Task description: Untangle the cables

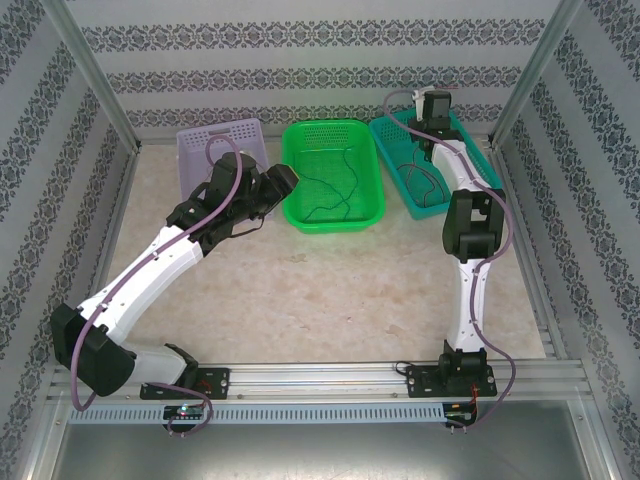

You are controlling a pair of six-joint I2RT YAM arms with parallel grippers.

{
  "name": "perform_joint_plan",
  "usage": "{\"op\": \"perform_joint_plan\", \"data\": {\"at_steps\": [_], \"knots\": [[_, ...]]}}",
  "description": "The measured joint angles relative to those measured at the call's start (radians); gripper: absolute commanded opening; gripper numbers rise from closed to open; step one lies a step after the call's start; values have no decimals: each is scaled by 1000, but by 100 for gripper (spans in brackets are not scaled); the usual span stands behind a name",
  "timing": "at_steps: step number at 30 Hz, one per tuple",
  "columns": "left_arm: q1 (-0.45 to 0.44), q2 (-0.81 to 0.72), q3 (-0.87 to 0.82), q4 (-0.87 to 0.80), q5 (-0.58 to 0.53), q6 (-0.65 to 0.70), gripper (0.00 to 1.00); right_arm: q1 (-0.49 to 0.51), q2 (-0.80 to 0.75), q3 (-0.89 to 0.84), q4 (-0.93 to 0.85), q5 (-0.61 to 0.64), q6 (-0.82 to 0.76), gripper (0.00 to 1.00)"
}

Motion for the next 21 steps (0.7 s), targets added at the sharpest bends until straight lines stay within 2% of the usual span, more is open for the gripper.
{"op": "perform_joint_plan", "data": {"at_steps": [6, 10, 11, 15, 21], "knots": [[0, 0, 13, 0, 3, 0, 66, -7, 0, 4, -176, -32, 87, 0], [0, 0, 14, 0, 3, 0, 65, -24, 2, 24, -280, -85, 140, 9], [0, -2, 13, 0, 3, 0, 65, -29, 2, 32, -299, -101, 153, 14], [0, -27, 6, -4, 3, 0, 67, -46, 2, 51, -348, -150, 191, 45], [0, -79, 6, -39, -6, 7, 72, -51, -14, 52, -386, -152, 238, 60]]}}
